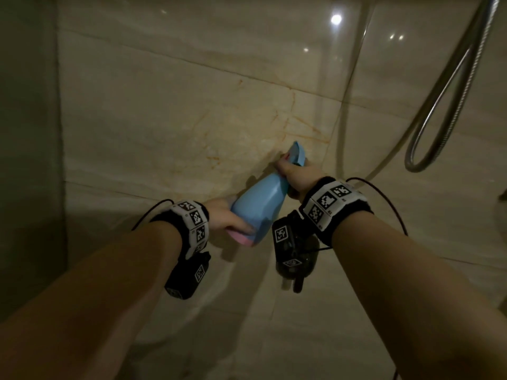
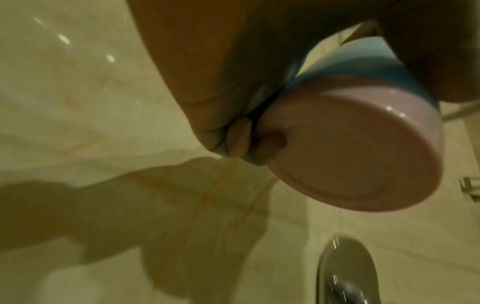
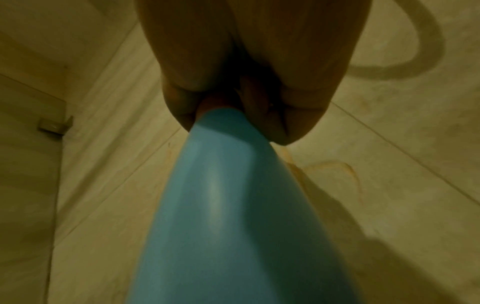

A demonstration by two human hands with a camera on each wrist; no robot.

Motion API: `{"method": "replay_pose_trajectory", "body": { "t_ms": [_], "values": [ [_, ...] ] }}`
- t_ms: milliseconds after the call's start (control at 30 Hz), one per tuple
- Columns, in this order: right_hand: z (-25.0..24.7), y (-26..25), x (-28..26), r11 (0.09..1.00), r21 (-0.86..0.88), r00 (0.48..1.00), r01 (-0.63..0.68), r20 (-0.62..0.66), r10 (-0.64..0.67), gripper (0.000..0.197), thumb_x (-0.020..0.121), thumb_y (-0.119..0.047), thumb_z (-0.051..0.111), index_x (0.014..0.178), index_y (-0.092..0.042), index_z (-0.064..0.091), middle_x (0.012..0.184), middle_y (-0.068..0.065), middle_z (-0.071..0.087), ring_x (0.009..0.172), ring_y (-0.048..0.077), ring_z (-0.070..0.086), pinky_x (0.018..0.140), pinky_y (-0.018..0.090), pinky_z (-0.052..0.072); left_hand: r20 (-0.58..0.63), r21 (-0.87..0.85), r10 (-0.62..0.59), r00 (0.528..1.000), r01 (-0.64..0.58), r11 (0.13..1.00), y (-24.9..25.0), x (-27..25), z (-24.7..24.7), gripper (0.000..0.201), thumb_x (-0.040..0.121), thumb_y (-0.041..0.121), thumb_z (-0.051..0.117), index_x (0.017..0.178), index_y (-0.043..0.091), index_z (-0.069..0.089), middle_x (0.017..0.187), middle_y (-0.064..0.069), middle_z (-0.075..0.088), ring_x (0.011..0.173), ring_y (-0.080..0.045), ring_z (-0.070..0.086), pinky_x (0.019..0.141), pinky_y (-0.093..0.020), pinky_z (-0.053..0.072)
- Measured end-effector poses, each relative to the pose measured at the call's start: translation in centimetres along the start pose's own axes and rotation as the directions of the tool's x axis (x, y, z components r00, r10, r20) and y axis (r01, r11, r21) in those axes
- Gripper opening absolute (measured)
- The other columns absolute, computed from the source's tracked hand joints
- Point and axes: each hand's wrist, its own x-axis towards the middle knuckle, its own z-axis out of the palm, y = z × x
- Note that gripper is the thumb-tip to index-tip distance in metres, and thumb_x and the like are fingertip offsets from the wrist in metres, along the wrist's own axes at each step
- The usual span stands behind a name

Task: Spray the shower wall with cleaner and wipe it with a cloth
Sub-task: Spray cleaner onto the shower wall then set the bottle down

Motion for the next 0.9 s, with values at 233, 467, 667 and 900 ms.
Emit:
{"method": "replay_pose_trajectory", "body": {
  "t_ms": [233,467,667,900],
  "values": [
    [-0.9,-5.7,1.5,0.993,-0.082,0.996,0.085,-0.022,-0.087,0.022,0.085,-0.031,0.063,0.073,-0.020,0.048,0.076,0.005,0.052,0.066,0.020,0.051,0.062,0.033,0.043,-0.089,0.061,0.074,0.993,-0.069,0.996,4.5,1.1,-4.2,0.103,0.030,0.047,0.081,0.123,0.021,0.044,0.119,-0.007,0.061,0.110,-0.027,0.059,0.100,-0.047,0.048],
    [-0.9,-8.8,3.3,0.975,-0.193,0.994,0.107,-0.014,-0.112,0.030,0.088,-0.035,0.056,0.103,-0.011,0.046,0.106,0.013,0.060,0.106,0.033,0.061,0.098,0.048,0.049,-0.112,0.011,0.118,0.987,-0.118,0.993,6.1,2.0,-6.1,0.107,0.028,0.039,0.079,0.127,0.013,0.047,0.122,-0.015,0.062,0.111,-0.034,0.060,0.099,-0.050,0.048],
    [0.4,-8.9,3.9,0.977,-0.154,0.989,0.146,-0.011,-0.150,0.041,0.087,-0.033,0.058,0.118,-0.008,0.051,0.099,0.011,0.057,0.098,0.031,0.059,0.092,0.043,0.049,-0.113,0.007,0.105,0.988,-0.105,0.994,5.3,2.7,-7.0,0.109,0.031,0.040,0.081,0.131,0.015,0.044,0.122,-0.013,0.061,0.109,-0.031,0.061,0.098,-0.049,0.049],
    [4.0,-8.3,3.4,0.970,-0.204,0.991,0.134,0.050,-0.126,0.052,0.075,-0.044,0.060,0.114,-0.010,0.054,0.102,0.012,0.061,0.099,0.035,0.063,0.094,0.050,0.050,-0.136,-0.002,0.086,0.987,-0.088,0.996,2.8,0.5,-8.5,0.104,0.038,0.036,0.083,0.132,0.013,0.046,0.121,-0.011,0.063,0.109,-0.029,0.062,0.098,-0.048,0.049]
  ]
}}
